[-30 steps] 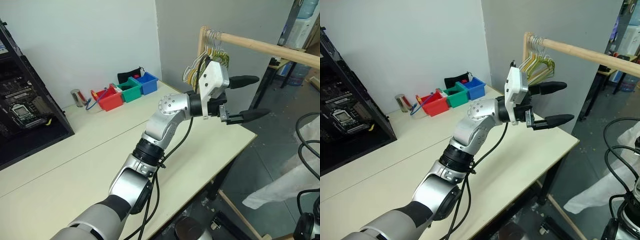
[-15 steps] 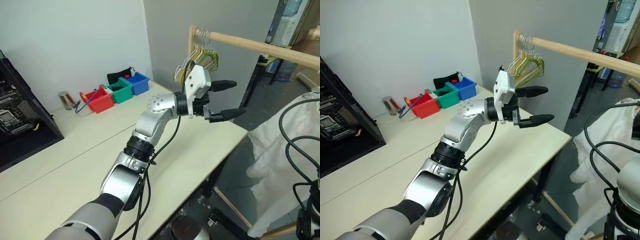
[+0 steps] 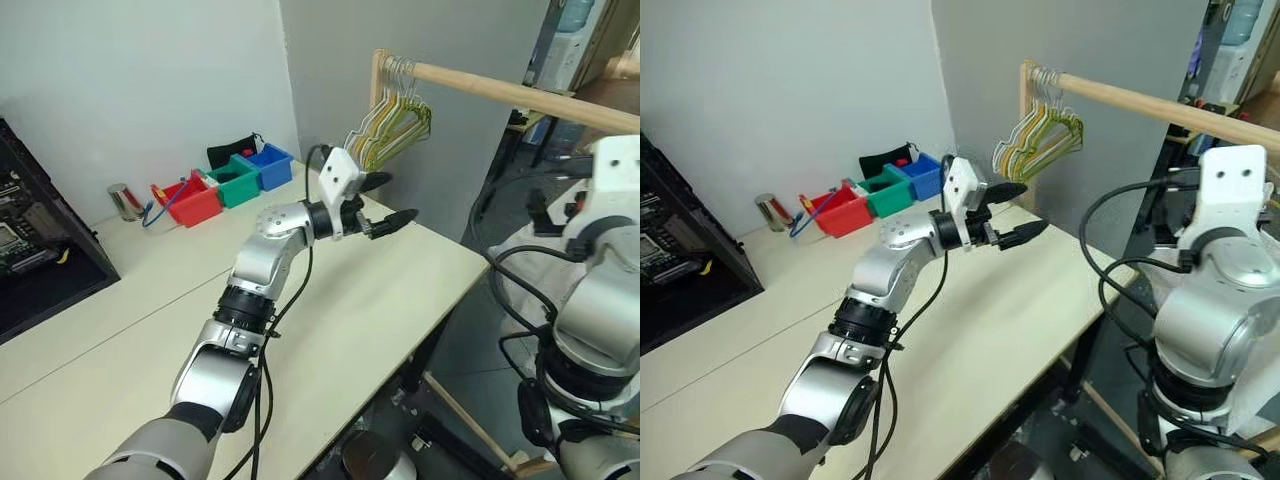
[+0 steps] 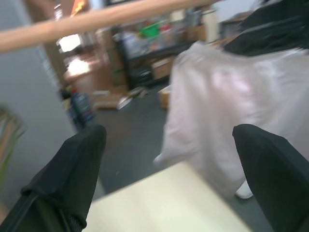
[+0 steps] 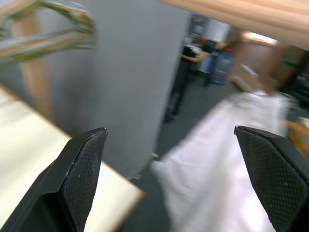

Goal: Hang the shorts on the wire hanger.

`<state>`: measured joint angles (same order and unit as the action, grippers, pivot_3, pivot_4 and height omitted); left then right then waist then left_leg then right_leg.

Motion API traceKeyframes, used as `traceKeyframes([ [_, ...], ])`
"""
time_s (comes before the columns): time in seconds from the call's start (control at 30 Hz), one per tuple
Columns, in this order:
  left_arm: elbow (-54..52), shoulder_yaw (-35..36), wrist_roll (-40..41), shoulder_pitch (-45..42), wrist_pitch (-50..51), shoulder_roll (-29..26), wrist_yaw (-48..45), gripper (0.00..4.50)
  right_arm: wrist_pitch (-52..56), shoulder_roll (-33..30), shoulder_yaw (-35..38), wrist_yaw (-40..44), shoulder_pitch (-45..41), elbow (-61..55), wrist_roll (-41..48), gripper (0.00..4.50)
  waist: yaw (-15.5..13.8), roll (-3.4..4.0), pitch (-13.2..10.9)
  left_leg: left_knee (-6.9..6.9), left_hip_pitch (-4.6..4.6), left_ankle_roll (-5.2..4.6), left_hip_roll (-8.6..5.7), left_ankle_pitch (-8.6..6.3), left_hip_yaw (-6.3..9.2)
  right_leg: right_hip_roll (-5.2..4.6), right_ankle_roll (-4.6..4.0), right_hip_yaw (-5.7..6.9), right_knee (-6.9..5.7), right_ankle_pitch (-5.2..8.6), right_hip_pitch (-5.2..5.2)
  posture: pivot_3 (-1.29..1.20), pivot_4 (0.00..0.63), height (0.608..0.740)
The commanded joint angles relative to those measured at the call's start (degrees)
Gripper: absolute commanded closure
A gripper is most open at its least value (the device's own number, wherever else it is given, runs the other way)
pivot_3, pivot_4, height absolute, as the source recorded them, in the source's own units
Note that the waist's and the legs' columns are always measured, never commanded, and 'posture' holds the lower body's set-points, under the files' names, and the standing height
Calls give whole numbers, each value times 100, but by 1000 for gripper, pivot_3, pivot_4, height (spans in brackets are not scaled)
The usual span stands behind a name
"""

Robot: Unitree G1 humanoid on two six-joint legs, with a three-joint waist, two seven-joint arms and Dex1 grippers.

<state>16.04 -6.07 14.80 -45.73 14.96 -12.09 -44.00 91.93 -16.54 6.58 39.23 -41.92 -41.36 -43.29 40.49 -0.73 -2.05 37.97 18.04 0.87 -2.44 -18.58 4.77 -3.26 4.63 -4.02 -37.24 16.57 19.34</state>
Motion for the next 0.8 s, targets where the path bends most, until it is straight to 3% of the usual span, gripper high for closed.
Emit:
traceKeyframes([
  [0.03,-819,367,-220,525,485,-189,910,0,-581,466,-101,-384,87,334,753,14,-118,-7,0,0,0,0,0,0,0,1,-3,0,-1,-2,0,-447,0,740],
  [0.23,-2070,676,-637,1782,1223,-380,2140,0,-2497,1468,-31,-1254,541,1306,1790,14,-765,-20,3,3,9,0,-7,0,2,3,-7,-7,-43,-5,33,-290,0,740],
  [0.43,-3184,1102,-736,3032,1846,-188,3080,0,-4234,1878,-257,-1878,1209,2513,2502,14,-1777,-35,4,12,77,4,-6,2,26,12,-22,3,-72,-14,113,-130,0,740],
  [0.53,-3482,1194,-658,3462,1957,-68,3238,0,-4647,1872,-353,-2090,1413,2800,2688,14,-2349,-34,4,8,103,10,-9,5,32,14,-27,2,-76,-16,152,-91,0,740],
  [0.63,-3614,1318,-641,3650,1995,37,3434,0,-4781,1925,-416,-2246,1571,2840,2877,14,-2860,-35,4,16,187,68,-16,38,48,13,-40,8,-78,-23,237,-69,0,740],
  [0.73,-3591,1468,-625,3749,1976,60,3524,0,-4943,1926,-580,-2399,1730,2870,2962,14,-3245,-34,4,16,212,89,-20,49,62,12,-51,18,-76,-30,286,-47,0,740],
  [0.8,-3635,1554,-630,3982,1848,221,3691,0,-5012,1918,-569,-2432,1940,2849,3107,14,-3304,-34,4,14,212,92,-21,51,68,14,-56,26,-77,-32,286,-38,0,740],
])
